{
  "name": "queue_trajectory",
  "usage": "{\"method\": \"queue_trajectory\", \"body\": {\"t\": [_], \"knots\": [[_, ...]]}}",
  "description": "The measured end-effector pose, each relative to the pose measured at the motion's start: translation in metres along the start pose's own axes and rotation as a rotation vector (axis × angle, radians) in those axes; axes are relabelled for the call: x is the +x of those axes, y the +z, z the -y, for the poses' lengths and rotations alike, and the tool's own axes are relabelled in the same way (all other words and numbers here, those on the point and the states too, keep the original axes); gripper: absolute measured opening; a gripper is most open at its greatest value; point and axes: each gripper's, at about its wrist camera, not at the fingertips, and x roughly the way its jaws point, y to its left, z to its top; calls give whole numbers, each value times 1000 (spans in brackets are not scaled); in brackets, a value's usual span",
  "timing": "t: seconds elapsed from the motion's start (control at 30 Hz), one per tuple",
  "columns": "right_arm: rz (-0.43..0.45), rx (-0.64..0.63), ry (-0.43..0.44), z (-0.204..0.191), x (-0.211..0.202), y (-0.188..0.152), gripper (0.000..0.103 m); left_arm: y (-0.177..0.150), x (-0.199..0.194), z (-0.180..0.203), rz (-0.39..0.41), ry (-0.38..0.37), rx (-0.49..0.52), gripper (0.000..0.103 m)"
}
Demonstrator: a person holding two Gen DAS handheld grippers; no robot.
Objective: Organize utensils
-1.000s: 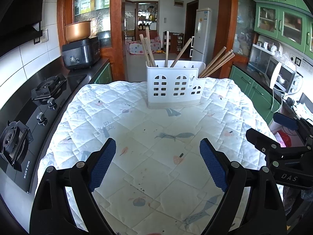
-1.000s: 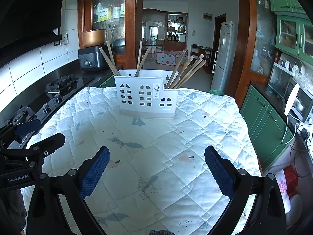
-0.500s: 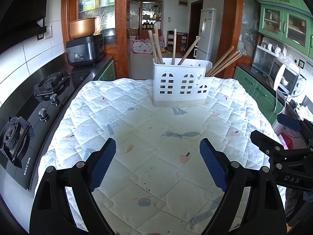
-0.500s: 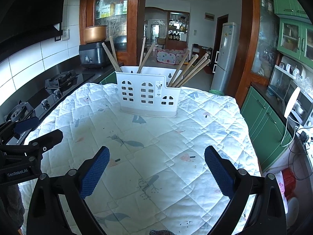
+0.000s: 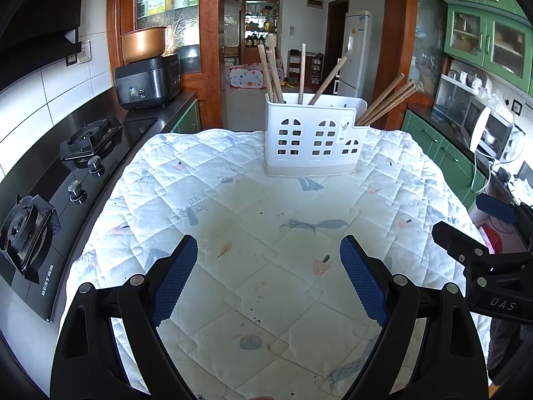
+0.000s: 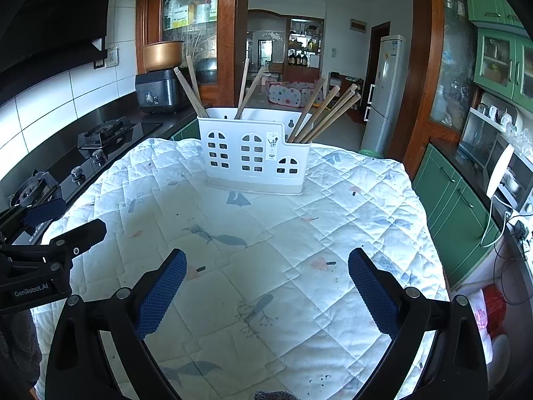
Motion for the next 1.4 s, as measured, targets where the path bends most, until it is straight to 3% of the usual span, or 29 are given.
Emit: {"method": "queue_trajectory", "body": {"t": [1.4], "knots": [[3, 12, 15, -5, -4, -1, 94, -1, -5, 8, 35, -13, 0, 87]]}}
